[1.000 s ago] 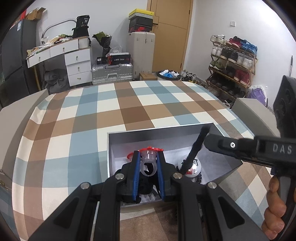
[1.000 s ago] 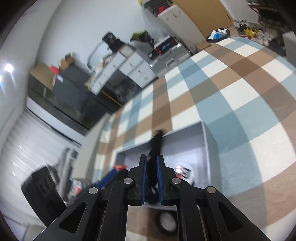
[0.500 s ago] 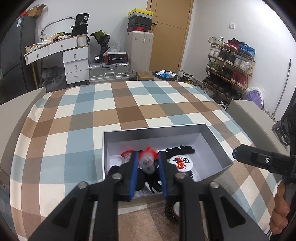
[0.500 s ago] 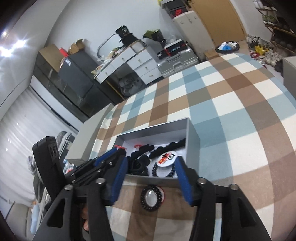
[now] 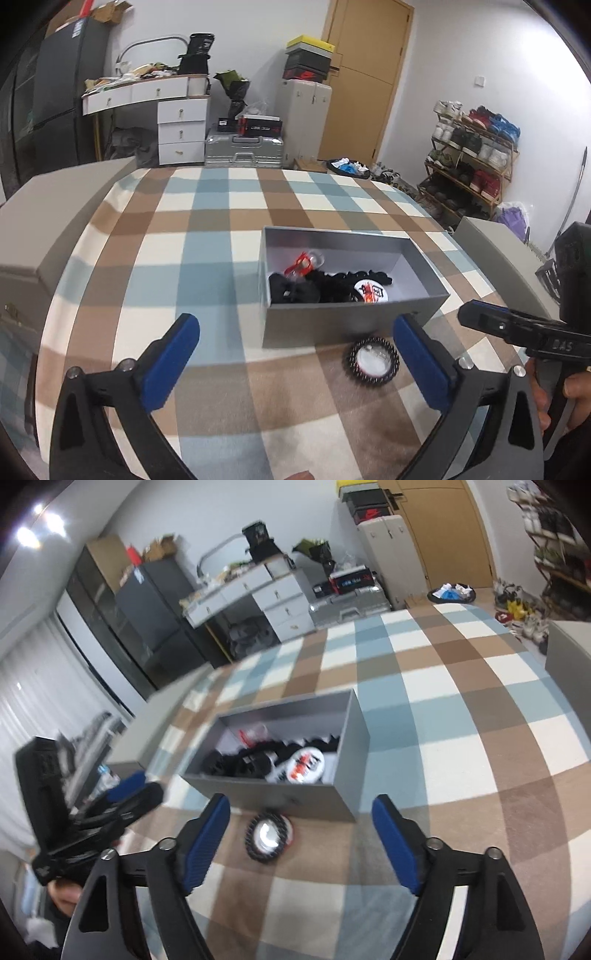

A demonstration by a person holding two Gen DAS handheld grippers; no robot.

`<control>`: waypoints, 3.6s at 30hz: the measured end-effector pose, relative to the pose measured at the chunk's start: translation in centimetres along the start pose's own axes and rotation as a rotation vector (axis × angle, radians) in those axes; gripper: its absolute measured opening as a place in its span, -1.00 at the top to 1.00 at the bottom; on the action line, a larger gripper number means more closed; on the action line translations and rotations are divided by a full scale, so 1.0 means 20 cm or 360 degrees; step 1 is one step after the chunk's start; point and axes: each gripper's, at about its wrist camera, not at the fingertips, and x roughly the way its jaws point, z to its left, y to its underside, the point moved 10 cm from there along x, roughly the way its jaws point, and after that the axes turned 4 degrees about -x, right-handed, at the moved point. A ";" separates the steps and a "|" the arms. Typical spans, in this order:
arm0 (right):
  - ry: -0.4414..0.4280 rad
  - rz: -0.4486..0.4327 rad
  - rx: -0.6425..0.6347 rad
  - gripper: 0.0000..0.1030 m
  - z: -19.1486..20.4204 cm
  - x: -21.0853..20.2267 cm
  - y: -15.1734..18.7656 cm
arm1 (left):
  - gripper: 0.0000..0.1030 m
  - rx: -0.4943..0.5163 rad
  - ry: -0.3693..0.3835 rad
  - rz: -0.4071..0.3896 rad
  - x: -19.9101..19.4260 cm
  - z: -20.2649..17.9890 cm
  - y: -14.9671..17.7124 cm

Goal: Organize jewelry
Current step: 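Grasp the black coiled hair tie with the right gripper while the left grasps the white round badge, then carry the hair tie and white badge into the gray box and open both grippers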

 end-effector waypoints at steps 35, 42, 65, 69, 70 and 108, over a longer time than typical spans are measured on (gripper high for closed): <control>-0.0142 0.0092 -0.0166 0.84 0.18 0.14 0.18 | -0.98 -0.0201 -0.0043 0.0120 0.06 0.12 0.22; -0.0089 -0.0098 -0.0076 0.83 0.05 -0.04 0.10 | -0.98 -0.0029 -0.0125 0.0187 0.10 0.00 0.24; -0.0264 -0.0144 0.0166 0.83 -0.13 -0.14 0.07 | -0.19 0.0373 -0.0066 0.0413 0.28 -0.28 0.31; -0.0256 -0.0088 0.0165 0.83 -0.14 -0.10 0.06 | -0.19 0.0386 -0.0057 0.0403 0.29 -0.30 0.31; -0.0256 -0.0076 0.0154 0.83 -0.13 -0.09 0.06 | -0.19 0.0390 -0.0053 0.0401 0.29 -0.31 0.31; -0.0308 -0.0268 0.0131 0.83 -0.03 -0.13 -0.01 | 0.30 0.0172 0.0085 0.0016 0.09 -0.18 -0.03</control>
